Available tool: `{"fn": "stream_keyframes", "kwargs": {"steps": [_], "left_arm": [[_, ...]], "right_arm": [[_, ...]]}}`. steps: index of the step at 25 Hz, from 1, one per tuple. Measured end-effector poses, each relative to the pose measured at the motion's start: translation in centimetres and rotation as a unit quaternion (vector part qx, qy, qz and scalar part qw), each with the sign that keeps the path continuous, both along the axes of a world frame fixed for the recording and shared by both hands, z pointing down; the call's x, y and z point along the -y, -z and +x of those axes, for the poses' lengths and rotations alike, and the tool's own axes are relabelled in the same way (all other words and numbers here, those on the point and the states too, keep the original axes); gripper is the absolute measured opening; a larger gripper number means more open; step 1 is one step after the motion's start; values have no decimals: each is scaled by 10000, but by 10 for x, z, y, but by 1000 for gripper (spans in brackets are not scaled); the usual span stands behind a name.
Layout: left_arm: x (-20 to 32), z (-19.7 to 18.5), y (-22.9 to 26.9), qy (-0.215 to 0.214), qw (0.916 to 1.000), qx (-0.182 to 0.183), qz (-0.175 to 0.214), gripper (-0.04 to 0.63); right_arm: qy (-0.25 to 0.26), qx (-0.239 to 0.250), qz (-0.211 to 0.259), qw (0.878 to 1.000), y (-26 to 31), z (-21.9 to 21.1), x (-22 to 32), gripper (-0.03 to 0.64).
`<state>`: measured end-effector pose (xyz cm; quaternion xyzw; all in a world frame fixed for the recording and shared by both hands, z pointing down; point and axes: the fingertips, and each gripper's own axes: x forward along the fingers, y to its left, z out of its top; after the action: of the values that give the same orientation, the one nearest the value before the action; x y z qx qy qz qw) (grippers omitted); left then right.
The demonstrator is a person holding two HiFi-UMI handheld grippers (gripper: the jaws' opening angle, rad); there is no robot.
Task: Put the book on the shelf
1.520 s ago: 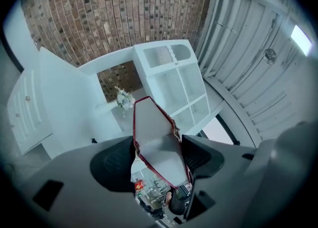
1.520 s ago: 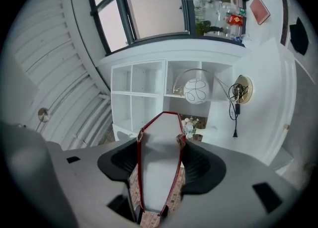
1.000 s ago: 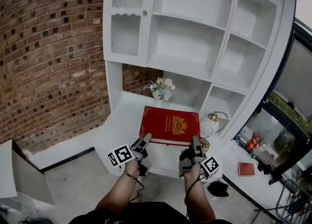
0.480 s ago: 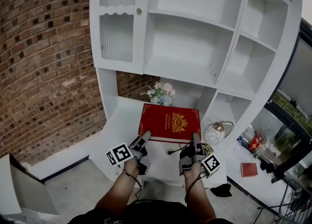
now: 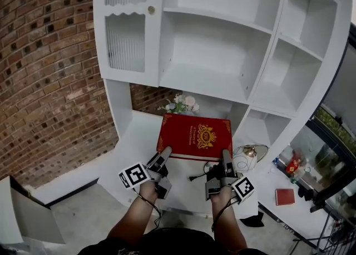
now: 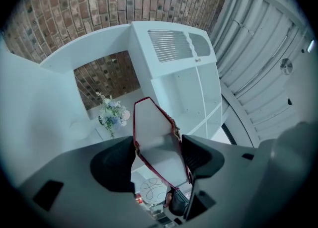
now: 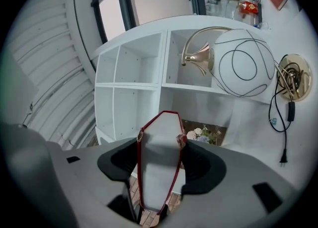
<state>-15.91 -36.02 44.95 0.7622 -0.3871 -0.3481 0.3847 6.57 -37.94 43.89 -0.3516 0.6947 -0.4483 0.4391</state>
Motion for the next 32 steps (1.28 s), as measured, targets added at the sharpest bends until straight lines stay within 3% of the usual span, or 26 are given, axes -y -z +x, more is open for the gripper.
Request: {"fn": "stream_keyframes", "kwargs": {"steps": [3,6,12,23,32], "left_arm": [[6,3,10,-27,9999,-18,112,304],[10,9,30,-147,9987,-398,283,304],[17,15,52,-201,9965,-713,377,304],[44,10,67,-14,9984,17,561,305],[74,15,96,-1,9957,106,925,305]], "right_arm": [[-15,-36,116,9999,11,3,5,277],[-23,-39,266,9996,23,4,12,276],[3,62,516,9986,42,7,19,278],[22,-84,1017,9948,75,12,38,281],[30,-12,1203,9927,91,14,68,284]]}}
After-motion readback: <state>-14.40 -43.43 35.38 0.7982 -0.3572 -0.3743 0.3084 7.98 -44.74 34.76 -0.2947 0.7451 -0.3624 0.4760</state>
